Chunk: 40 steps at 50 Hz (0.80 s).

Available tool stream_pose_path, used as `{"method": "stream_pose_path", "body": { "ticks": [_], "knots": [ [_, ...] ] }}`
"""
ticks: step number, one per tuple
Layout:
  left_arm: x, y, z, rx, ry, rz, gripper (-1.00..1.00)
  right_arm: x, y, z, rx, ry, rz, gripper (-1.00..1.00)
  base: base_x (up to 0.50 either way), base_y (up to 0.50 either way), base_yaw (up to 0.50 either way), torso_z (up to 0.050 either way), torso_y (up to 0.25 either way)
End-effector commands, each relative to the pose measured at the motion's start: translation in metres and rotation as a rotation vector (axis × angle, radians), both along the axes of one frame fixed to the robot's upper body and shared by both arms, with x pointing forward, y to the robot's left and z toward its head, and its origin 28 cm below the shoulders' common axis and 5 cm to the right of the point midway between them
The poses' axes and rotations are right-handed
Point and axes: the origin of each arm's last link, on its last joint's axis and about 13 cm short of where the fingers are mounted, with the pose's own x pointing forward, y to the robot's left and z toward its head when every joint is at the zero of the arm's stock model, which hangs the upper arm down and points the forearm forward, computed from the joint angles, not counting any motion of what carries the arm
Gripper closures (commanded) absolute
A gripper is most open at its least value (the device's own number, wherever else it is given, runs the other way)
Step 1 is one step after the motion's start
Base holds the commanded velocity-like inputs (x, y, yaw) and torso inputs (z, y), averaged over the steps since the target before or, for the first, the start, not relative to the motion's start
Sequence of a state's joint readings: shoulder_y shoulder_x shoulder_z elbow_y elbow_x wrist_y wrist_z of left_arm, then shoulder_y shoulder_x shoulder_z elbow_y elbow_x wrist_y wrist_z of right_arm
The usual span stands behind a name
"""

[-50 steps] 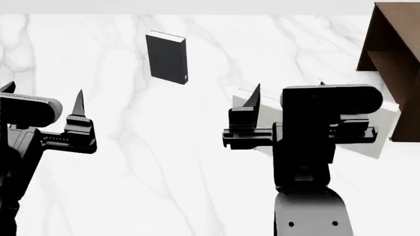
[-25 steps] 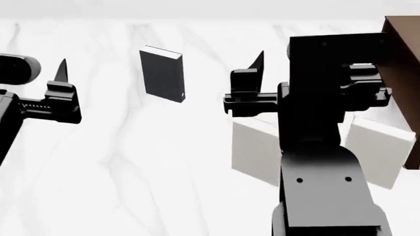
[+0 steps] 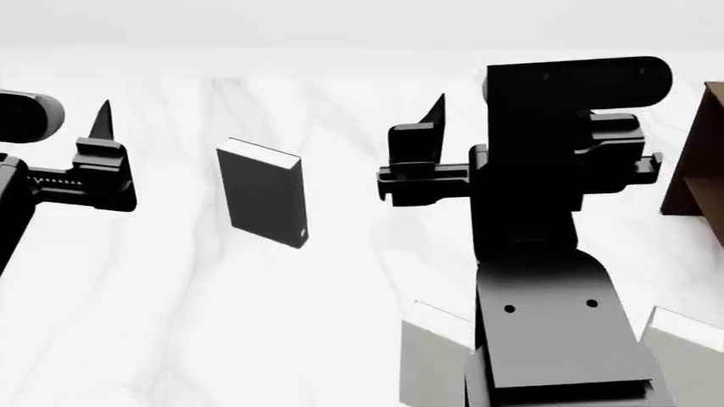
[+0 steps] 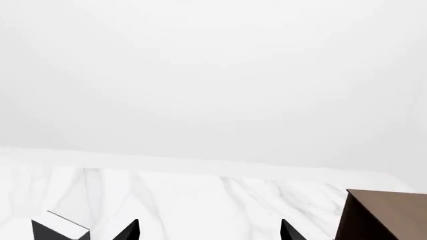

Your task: Pick up the book on the left and place it on top of the shelf.

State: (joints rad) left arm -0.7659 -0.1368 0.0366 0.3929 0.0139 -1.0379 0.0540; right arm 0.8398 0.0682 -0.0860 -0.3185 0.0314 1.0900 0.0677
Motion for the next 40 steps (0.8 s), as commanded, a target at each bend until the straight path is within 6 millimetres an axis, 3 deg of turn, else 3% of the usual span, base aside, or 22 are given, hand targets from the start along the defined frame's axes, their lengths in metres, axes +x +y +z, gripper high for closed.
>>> {"method": "stream_pose_path", "body": {
  "ticks": [1,40],
  "knots": [
    [-0.0003,0.0009,-0.0005,-0.001,0.000,0.002,-1.00,0.0003,0.0010,-0.0005,-0.005,0.005,0.003,-1.00,0.50,0.00,0.00,0.000,0.000],
    [-0.0014,0.0024,-0.0029,0.002,0.002,0.007,-1.00,0.0014,0.0024,-0.0067,-0.015,0.022,0.012,-1.00,0.50,0.00,0.00,0.000,0.002]
  ]
}}
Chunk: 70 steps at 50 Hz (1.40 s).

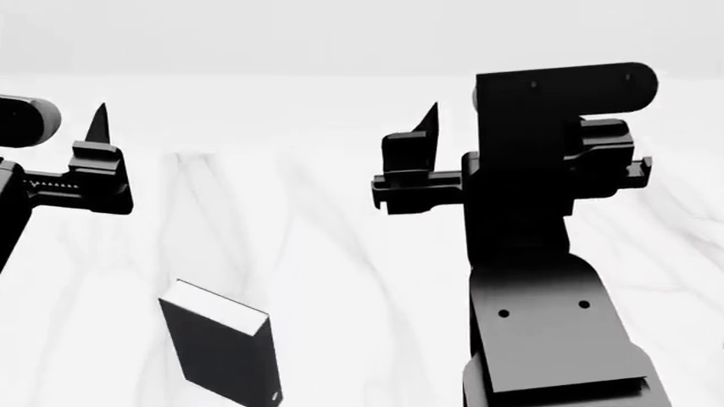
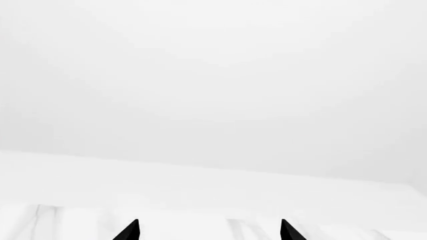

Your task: Pick up the book on the left and place it on top of the shelf.

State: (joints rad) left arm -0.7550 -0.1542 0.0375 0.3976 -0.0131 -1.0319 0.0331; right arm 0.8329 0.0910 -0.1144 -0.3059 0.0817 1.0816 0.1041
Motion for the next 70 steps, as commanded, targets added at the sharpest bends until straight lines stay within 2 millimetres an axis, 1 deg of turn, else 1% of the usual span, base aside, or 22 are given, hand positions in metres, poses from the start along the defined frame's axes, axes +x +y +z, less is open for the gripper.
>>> {"method": "stream_pose_path", "body": {
  "ticks": [1,4,9,16,18,20,21,22,23,24,25,26,28,29,31,32,36,40,41,46,56,70],
  "knots": [
    [0.000,0.000,-0.001,0.001,0.002,0.001,-1.00,0.001,0.000,-0.002,-0.002,0.007,0.002,-1.00,0.50,0.00,0.00,0.000,0.000],
    [0.000,0.001,-0.001,0.000,0.002,0.002,-1.00,0.000,0.000,-0.002,-0.005,0.003,0.003,-1.00,0.50,0.00,0.00,0.000,0.000],
    [0.000,0.000,-0.002,-0.001,0.002,0.001,-1.00,0.000,0.001,-0.003,-0.006,0.013,0.015,-1.00,0.03,0.00,0.00,0.000,0.004],
    [0.000,0.001,-0.002,-0.004,0.003,0.003,-1.00,0.000,0.003,-0.003,-0.009,0.122,0.094,-1.00,0.00,0.00,0.00,0.000,0.000],
    [0.000,0.001,-0.002,-0.003,0.003,0.003,-1.00,0.002,0.003,-0.002,-0.015,0.124,0.085,-1.00,0.00,0.00,0.00,0.000,0.000],
    [0.000,0.002,-0.002,-0.001,0.003,0.005,-1.00,0.004,0.005,-0.003,-0.010,0.168,0.157,-1.00,0.00,0.00,0.00,0.000,0.000],
    [-0.001,0.002,-0.002,-0.002,0.003,0.005,-1.00,0.003,0.005,-0.003,0.001,0.198,0.229,-1.00,0.00,0.00,0.00,0.000,0.000],
    [-0.001,0.002,-0.002,-0.002,0.003,0.006,-1.00,0.003,0.005,-0.003,-0.015,0.194,0.216,-1.00,0.00,0.00,0.00,0.000,0.000],
    [-0.001,0.002,-0.002,-0.002,0.002,0.007,-1.00,0.003,0.007,-0.003,-0.070,0.200,0.260,-1.00,0.00,0.00,0.00,0.000,0.000],
    [-0.001,0.002,-0.002,-0.002,0.002,0.007,-1.00,0.003,0.007,-0.003,-0.070,0.200,0.260,-1.00,0.00,0.00,0.00,0.000,0.000],
    [-0.001,0.003,-0.002,-0.002,0.002,0.008,-1.00,0.003,0.007,-0.003,-0.088,0.221,0.319,-1.00,0.00,0.00,0.00,0.000,0.000],
    [-0.001,0.003,-0.001,-0.002,0.000,0.009,-1.00,0.001,0.007,-0.004,-0.106,0.244,0.421,-1.00,0.00,0.00,0.00,0.000,0.000],
    [-0.001,0.003,-0.001,-0.001,-0.001,0.009,-1.00,0.003,0.007,-0.001,-0.064,0.300,0.446,-1.00,0.00,0.00,0.00,0.000,0.000],
    [-0.002,0.003,-0.001,-0.003,-0.001,0.010,-1.00,0.000,0.006,-0.002,-0.108,0.354,0.546,-1.00,0.00,0.00,0.00,0.000,0.000],
    [-0.002,0.003,-0.001,-0.002,-0.001,0.010,-1.00,0.003,0.006,0.000,-0.084,0.363,0.541,-1.00,0.00,0.00,0.00,0.000,0.000],
    [-0.002,0.003,-0.001,-0.003,-0.001,0.010,-1.00,0.002,0.005,0.000,-0.084,0.386,0.580,-1.00,0.00,0.00,0.00,0.000,0.000],
    [-0.002,0.004,-0.002,-0.002,0.000,0.012,-1.00,0.007,0.005,-0.001,-0.095,0.423,0.622,-1.00,0.00,0.00,0.00,0.000,0.000],
    [-0.001,0.004,-0.003,-0.002,0.001,0.012,-1.00,0.010,0.006,-0.005,-0.117,0.432,0.655,-1.00,0.00,0.00,0.00,0.000,0.000],
    [-0.001,0.004,-0.003,-0.003,0.001,0.013,-1.00,0.010,0.007,-0.007,-0.128,0.440,0.691,-1.00,0.00,0.00,0.00,0.000,0.000],
    [-0.001,0.004,-0.003,-0.002,0.002,0.013,-1.00,0.013,0.009,-0.012,-0.145,0.454,0.708,-1.00,0.00,0.00,0.00,0.000,0.000],
    [0.000,0.004,-0.003,-0.002,0.003,0.014,-1.00,0.028,0.018,-0.023,-0.193,0.507,0.766,-1.00,0.00,0.00,0.00,0.000,0.000],
    [0.000,0.005,-0.003,-0.001,0.005,0.017,-1.00,0.036,0.029,-0.038,-0.232,0.562,0.805,-1.00,0.00,0.00,0.00,0.000,0.000]
  ]
}}
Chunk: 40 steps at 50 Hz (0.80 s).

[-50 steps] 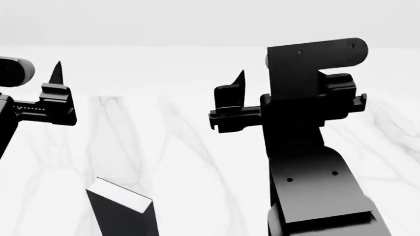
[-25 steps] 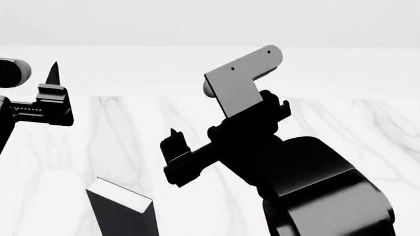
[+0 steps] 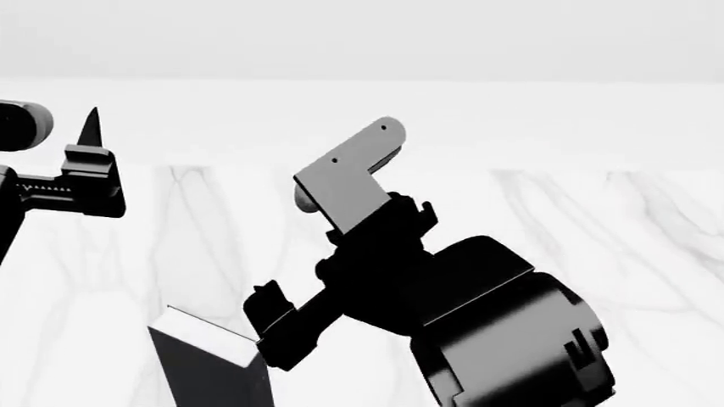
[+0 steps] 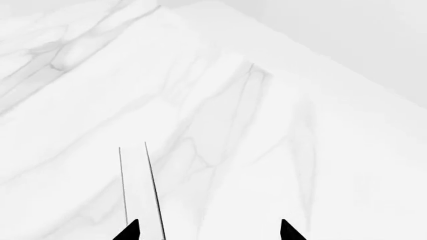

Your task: Pick up the book on the left and place it on top of the shelf.

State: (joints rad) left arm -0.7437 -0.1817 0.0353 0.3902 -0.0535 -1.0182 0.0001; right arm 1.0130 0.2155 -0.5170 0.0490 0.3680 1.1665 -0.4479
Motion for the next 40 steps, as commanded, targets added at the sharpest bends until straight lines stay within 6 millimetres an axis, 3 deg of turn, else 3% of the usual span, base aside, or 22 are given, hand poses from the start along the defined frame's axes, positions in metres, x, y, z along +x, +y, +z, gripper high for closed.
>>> {"method": "stream_pose_path", "body": {
  "ticks": [1,40],
  "knots": [
    [0.000,0.000,0.000,0.002,0.000,0.002,-1.00,0.007,0.007,-0.012,-0.033,0.037,0.040,-1.00,0.00,0.00,0.00,0.000,0.000],
    [0.001,0.001,-0.001,0.003,0.005,0.004,-1.00,0.007,0.023,-0.037,-0.049,0.092,0.104,-1.00,0.00,0.00,0.00,0.000,0.000]
  ]
}}
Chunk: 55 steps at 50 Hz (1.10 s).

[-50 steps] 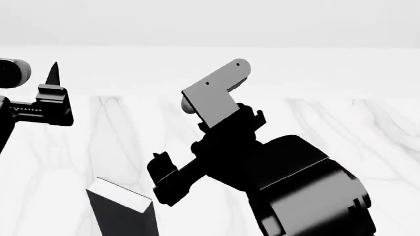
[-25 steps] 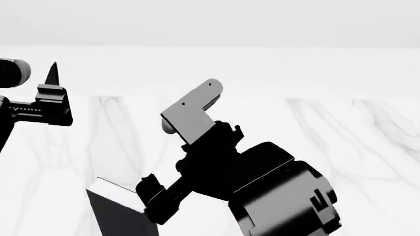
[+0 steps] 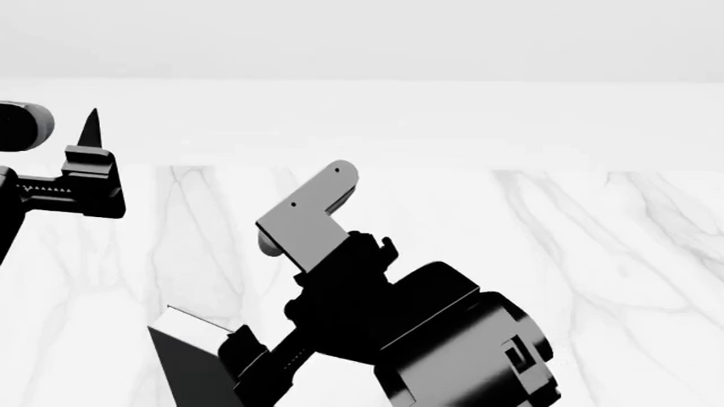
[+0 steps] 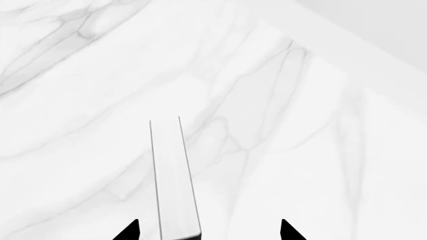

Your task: Pick up the book on the left and place it on top of the shelf.

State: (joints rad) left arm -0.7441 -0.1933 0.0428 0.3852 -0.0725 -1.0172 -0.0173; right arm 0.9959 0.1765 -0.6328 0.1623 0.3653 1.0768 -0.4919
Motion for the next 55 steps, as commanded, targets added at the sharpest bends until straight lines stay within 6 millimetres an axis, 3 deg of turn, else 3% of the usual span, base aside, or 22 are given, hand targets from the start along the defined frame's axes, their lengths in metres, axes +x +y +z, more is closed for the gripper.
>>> {"method": "stream_pose_path", "body": {
  "ticks": [1,34,55],
  "knots": [
    [0.000,0.000,0.000,0.000,0.000,0.001,-1.00,0.004,0.004,-0.012,-0.006,0.021,0.007,-1.00,0.00,0.00,0.00,0.000,0.000],
    [0.000,0.001,-0.001,0.002,0.002,0.004,-1.00,0.008,0.020,-0.058,-0.067,0.112,0.050,-1.00,0.00,0.00,0.00,0.000,0.000],
    [0.000,0.002,-0.003,0.005,0.007,0.010,-1.00,0.014,0.025,-0.062,-0.068,0.120,0.073,-1.00,0.00,0.00,0.00,0.000,0.000]
  ]
}}
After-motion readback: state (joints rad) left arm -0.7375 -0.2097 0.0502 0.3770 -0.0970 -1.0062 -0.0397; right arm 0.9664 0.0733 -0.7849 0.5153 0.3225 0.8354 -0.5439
